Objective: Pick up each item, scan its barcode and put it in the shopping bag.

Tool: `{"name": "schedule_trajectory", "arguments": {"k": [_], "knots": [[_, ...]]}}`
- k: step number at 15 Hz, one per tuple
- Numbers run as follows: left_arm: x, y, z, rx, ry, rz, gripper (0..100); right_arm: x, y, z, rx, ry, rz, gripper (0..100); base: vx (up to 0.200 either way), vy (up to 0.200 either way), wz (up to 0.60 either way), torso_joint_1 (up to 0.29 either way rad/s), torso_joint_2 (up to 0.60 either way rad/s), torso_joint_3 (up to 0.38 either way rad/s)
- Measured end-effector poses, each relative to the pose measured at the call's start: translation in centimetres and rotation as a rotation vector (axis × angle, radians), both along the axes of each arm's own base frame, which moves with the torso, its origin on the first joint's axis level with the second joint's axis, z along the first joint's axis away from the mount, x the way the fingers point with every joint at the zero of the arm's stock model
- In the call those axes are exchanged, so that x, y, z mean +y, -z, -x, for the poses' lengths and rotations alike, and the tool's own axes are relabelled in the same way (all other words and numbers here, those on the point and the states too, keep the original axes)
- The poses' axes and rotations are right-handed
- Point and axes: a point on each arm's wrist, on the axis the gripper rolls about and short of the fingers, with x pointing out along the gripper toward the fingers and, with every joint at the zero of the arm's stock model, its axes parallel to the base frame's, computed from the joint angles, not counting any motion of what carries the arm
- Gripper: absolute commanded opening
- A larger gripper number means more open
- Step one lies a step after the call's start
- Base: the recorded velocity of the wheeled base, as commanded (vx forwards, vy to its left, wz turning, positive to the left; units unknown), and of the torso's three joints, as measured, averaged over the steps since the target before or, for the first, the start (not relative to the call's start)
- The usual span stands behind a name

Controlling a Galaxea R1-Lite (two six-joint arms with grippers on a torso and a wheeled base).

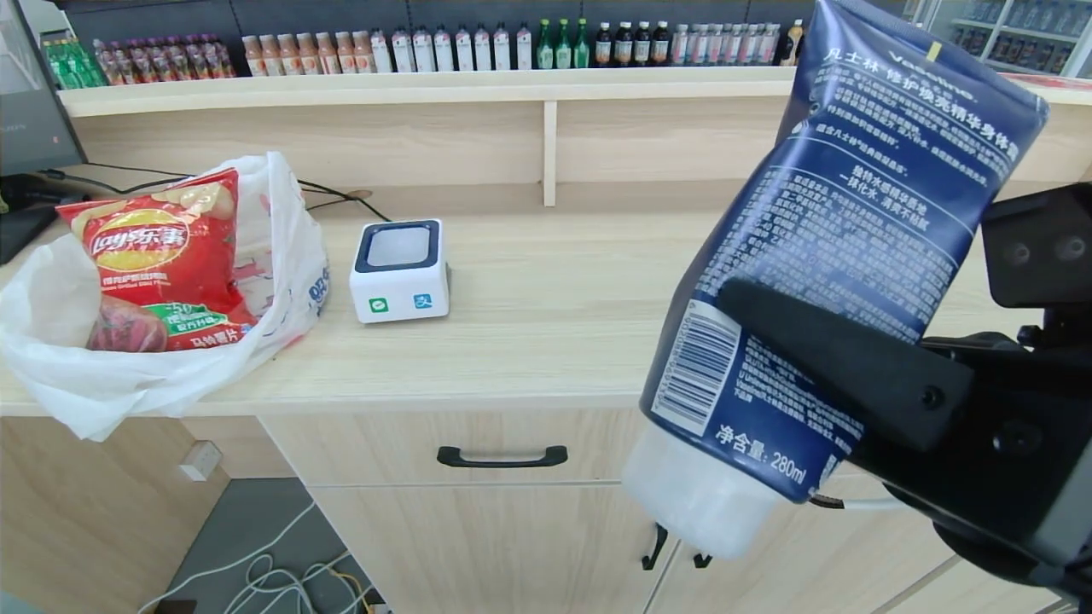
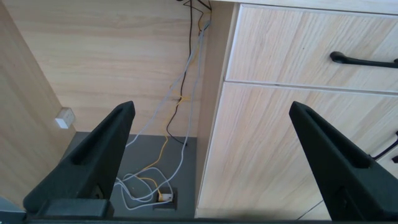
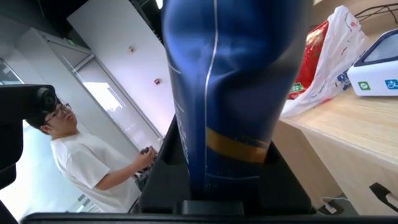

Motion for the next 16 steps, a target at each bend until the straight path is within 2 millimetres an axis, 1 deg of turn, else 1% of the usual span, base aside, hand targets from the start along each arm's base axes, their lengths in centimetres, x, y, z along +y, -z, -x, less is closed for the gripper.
{"name": "schedule_trajectory", "arguments": {"k": [8, 13, 16], "knots": [[0.0, 0.0, 0.0, 0.000, 0.000, 0.000, 100, -0.1, 0.5, 0.4, 0.015, -0.011, 0.014, 0, 0.000, 0.000, 0.00, 0.000, 0.00, 0.000], [0.0, 0.0, 0.0, 0.000, 0.001, 0.000, 100, -0.3, 0.7, 0.6, -0.033, 0.017, 0.034, 0, 0.000, 0.000, 0.00, 0.000, 0.00, 0.000], [0.0, 0.0, 0.0, 0.000, 0.000, 0.000, 100, -1.1, 1.7, 1.1, -0.062, 0.051, 0.081, 0, 0.000, 0.000, 0.00, 0.000, 0.00, 0.000]]}}
